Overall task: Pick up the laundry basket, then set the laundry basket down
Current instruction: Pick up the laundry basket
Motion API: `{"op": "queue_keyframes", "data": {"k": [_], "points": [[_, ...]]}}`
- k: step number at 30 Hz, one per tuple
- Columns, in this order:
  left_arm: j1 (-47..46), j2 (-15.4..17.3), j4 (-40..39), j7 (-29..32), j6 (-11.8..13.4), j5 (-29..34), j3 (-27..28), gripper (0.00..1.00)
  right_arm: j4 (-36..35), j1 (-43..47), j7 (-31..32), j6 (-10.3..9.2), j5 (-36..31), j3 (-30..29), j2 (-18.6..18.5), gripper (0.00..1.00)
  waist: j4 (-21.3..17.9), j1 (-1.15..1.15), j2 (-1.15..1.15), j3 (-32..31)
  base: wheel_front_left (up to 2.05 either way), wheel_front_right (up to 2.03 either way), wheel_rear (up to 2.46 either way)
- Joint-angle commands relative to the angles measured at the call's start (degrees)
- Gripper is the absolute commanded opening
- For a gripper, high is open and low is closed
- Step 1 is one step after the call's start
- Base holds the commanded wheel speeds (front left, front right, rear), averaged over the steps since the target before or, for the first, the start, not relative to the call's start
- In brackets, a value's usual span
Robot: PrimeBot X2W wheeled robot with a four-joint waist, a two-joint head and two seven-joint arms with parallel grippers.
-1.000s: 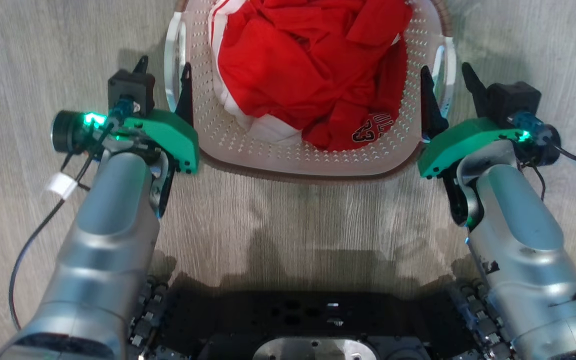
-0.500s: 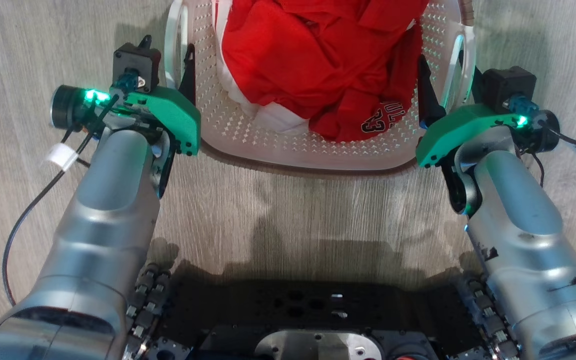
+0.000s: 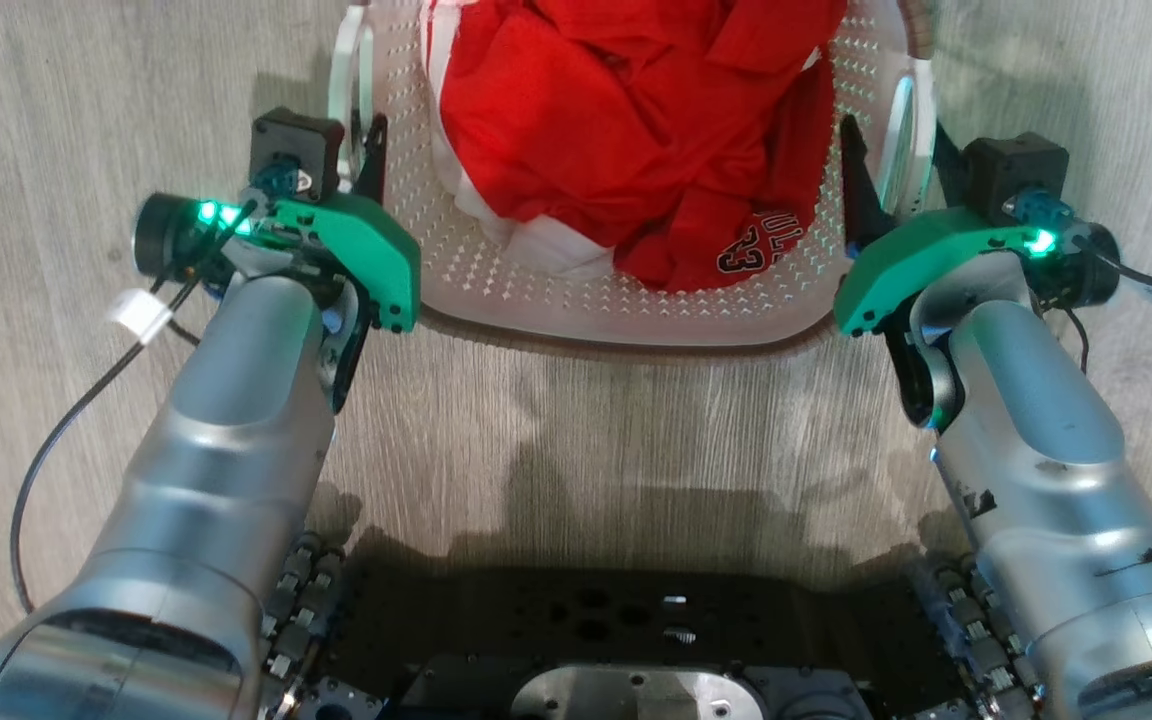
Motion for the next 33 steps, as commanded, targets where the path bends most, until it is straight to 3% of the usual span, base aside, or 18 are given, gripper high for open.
{"op": "queue_keyframes", "data": {"k": [1,6,21,33], "points": [[1.8,2.0,0.8,-0.2,-0.3,-1.0,0.3,0.01,0.1,2.2,-0.7,0.34,0.0,1.4,1.0,0.48,-0.1,0.00,0.00,-0.4,0.00,0.00,0.00],[1.8,2.0,2.8,-0.2,-1.1,-3.7,-2.1,0.00,2.6,1.6,-0.7,0.34,0.7,1.6,1.0,0.00,-0.3,0.00,0.00,-1.7,0.00,0.00,0.00],[5.3,2.0,4.8,-0.2,-0.9,-13.4,-9.2,0.00,11.8,0.7,-0.7,0.34,5.8,5.4,1.0,0.00,-1.2,0.00,0.00,-8.8,0.00,0.00,0.00],[11.5,2.0,6.7,-0.2,0.1,-21.5,-14.0,0.00,18.5,2.1,-0.7,0.34,10.1,11.0,1.0,0.00,-2.1,0.00,0.00,-19.6,0.00,0.00,0.00]]}}
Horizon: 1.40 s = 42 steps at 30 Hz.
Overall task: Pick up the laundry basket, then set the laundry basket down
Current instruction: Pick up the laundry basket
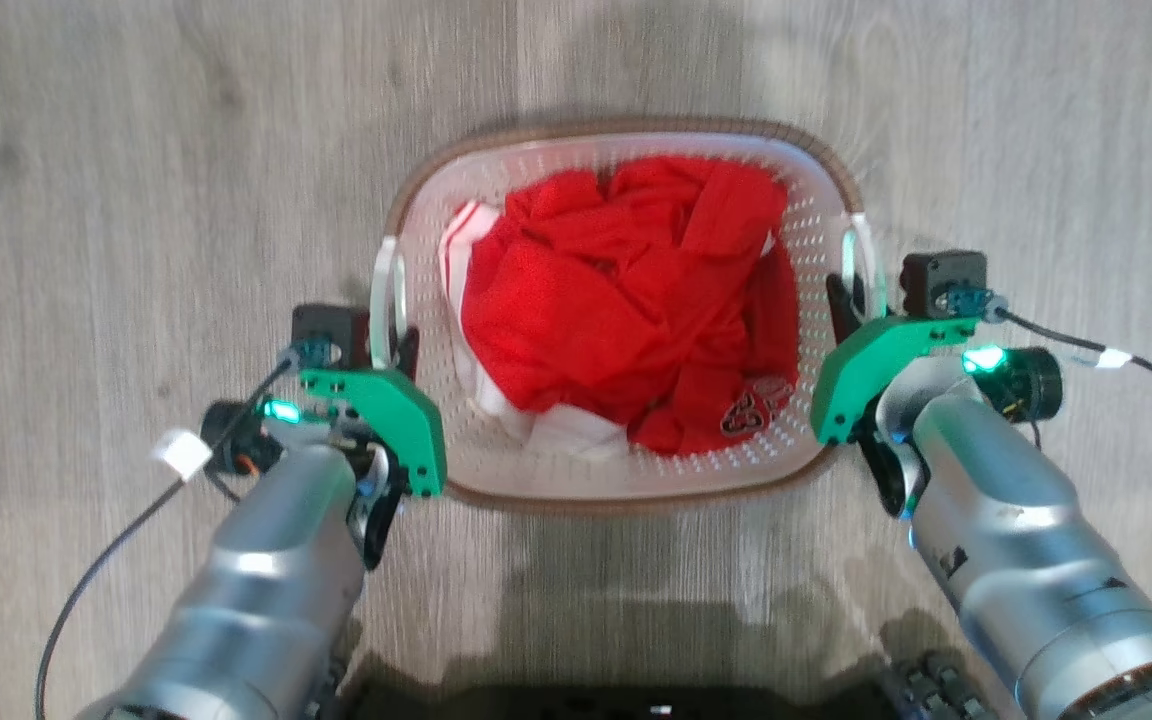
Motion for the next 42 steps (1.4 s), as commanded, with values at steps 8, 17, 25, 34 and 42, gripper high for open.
{"op": "queue_keyframes", "data": {"k": [8,17,25,34,42], "points": [[6.3,2.2,2.5,0.4,0.7,-5.5,-3.5,0.00,3.7,5.6,0.5,0.33,8.8,9.4,0.5,0.00,-1.4,0.00,0.00,-12.7,0.00,0.00,0.00],[10.6,2.2,3.9,3.0,0.9,-9.2,-7.0,0.00,5.5,9.2,4.1,0.33,16.8,16.6,0.5,0.00,-2.3,0.00,0.00,-22.1,0.00,0.00,0.00],[14.1,2.2,5.3,5.3,0.7,-11.1,-9.0,0.00,5.3,12.2,6.2,0.33,22.2,21.9,0.5,0.00,-2.7,0.00,0.00,-28.5,0.00,0.00,0.00],[17.8,2.2,5.3,8.8,0.3,-13.9,-11.0,0.00,6.6,14.5,8.5,0.33,26.7,27.0,0.5,0.00,-2.3,0.00,0.00,-34.7,0.00,0.00,0.00],[19.6,2.2,5.2,10.6,0.2,-15.7,-12.8,0.00,7.1,16.2,10.2,0.33,30.0,30.4,0.5,0.00,-2.1,0.00,0.00,-38.4,0.00,0.00,0.00]]}}
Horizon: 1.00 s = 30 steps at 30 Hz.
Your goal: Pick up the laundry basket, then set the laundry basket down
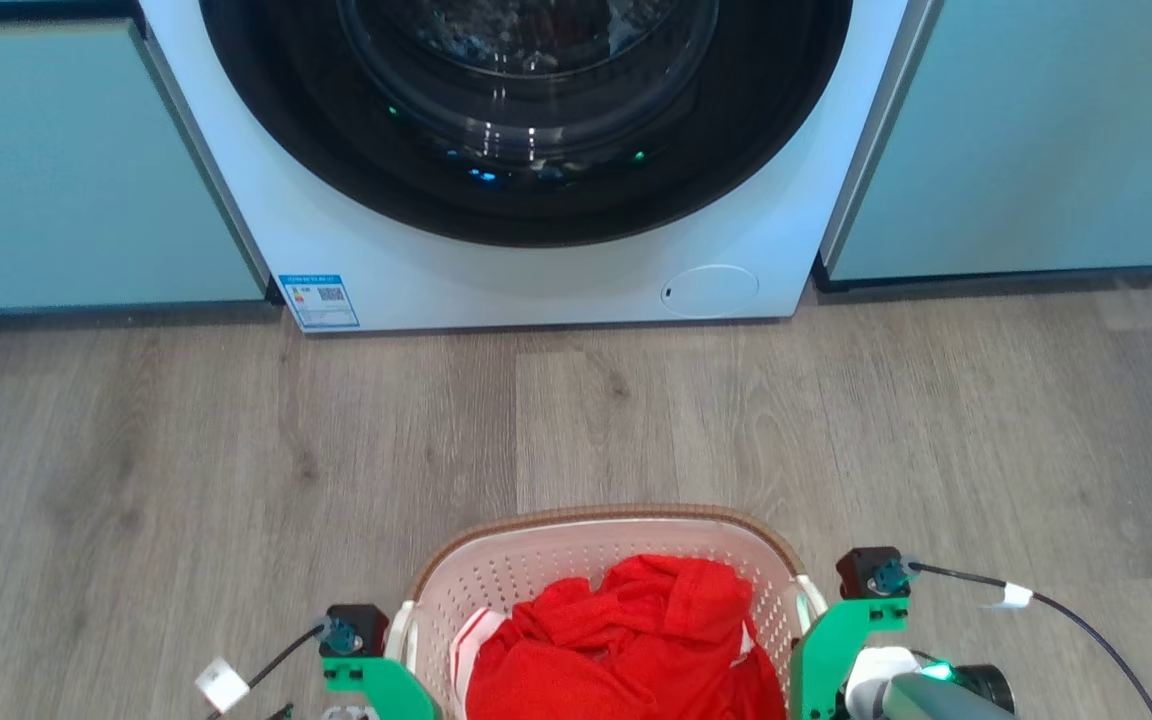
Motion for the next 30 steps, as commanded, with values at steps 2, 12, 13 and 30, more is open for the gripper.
{"op": "queue_keyframes", "data": {"k": [2,12,13,30], "points": [[-1.2,1.7,-0.2,-0.4,0.3,-0.5,0.7,0.00,-0.7,-0.3,0.1,0.33,0.9,1.4,0.1,0.00,0.0,0.01,-0.01,-1.0,0.00,0.00,0.00],[-1.0,1.7,0.1,-0.1,0.5,-1.8,-0.9,0.00,-0.4,-0.1,0.9,0.33,4.8,4.2,0.1,0.00,-0.1,0.01,-0.01,-2.2,0.00,0.00,0.00],[-1.0,1.7,0.1,-0.1,0.5,-1.9,-1.0,0.00,-0.3,-0.2,0.9,0.33,5.1,4.5,0.1,0.00,-0.1,0.01,-0.01,-2.3,0.00,0.00,0.00],[-0.8,1.7,1.0,-0.2,0.4,-3.4,-3.0,0.00,0.7,-0.7,-0.1,0.33,8.5,9.0,0.1,0.00,-0.3,0.01,-0.01,-3.0,0.00,0.00,0.00]]}}
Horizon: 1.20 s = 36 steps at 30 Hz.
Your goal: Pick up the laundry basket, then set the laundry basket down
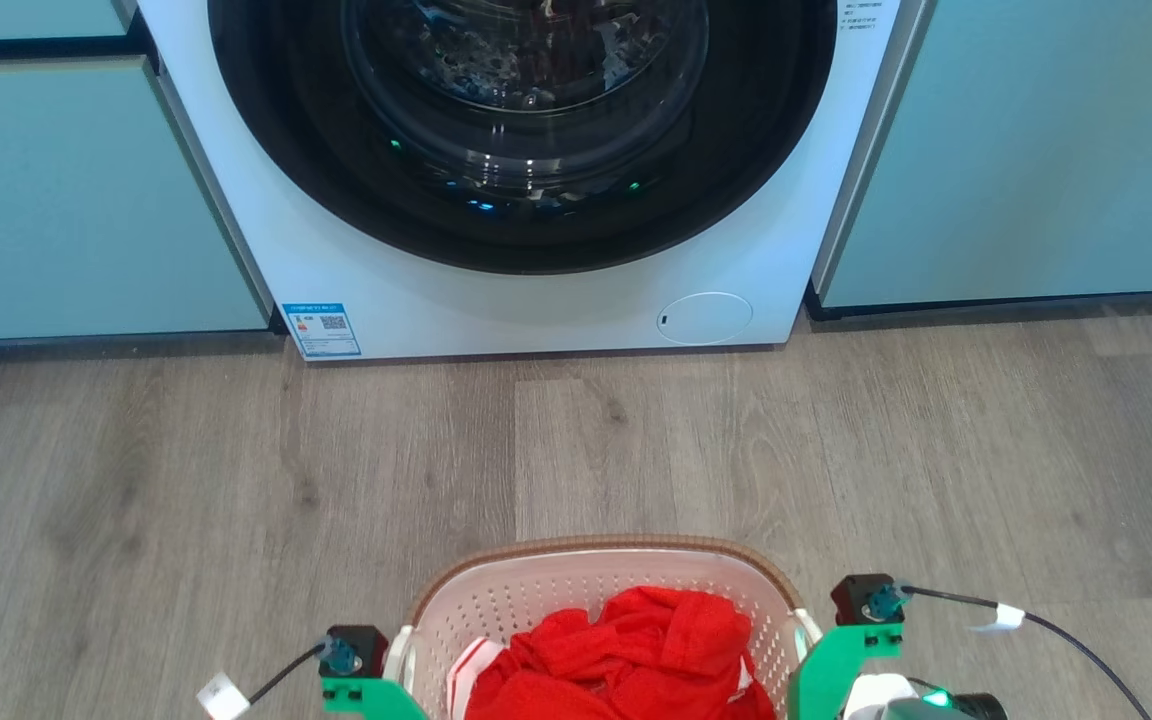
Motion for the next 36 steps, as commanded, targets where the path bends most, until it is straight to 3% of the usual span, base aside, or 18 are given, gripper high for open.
{"op": "queue_keyframes", "data": {"k": [1,18,36], "points": [[-1.9,1.4,0.0,-0.4,0.4,-0.4,0.7,0.00,-0.4,-1.3,-1.0,0.34,0.2,0.8,0.1,0.00,0.0,0.00,0.00,0.0,0.00,0.00,0.00],[-3.7,1.4,0.4,-1.3,0.6,-1.6,-0.6,0.00,0.3,-3.9,-2.2,0.34,1.9,4.1,0.1,0.00,-0.5,0.00,0.00,3.2,0.00,0.00,0.00],[-20.5,1.6,0.9,-5.3,1.2,-0.6,-0.3,0.00,2.9,-19.7,-7.2,0.34,1.1,3.9,0.1,0.00,-0.1,0.00,0.00,25.0,0.00,0.00,0.00]]}}
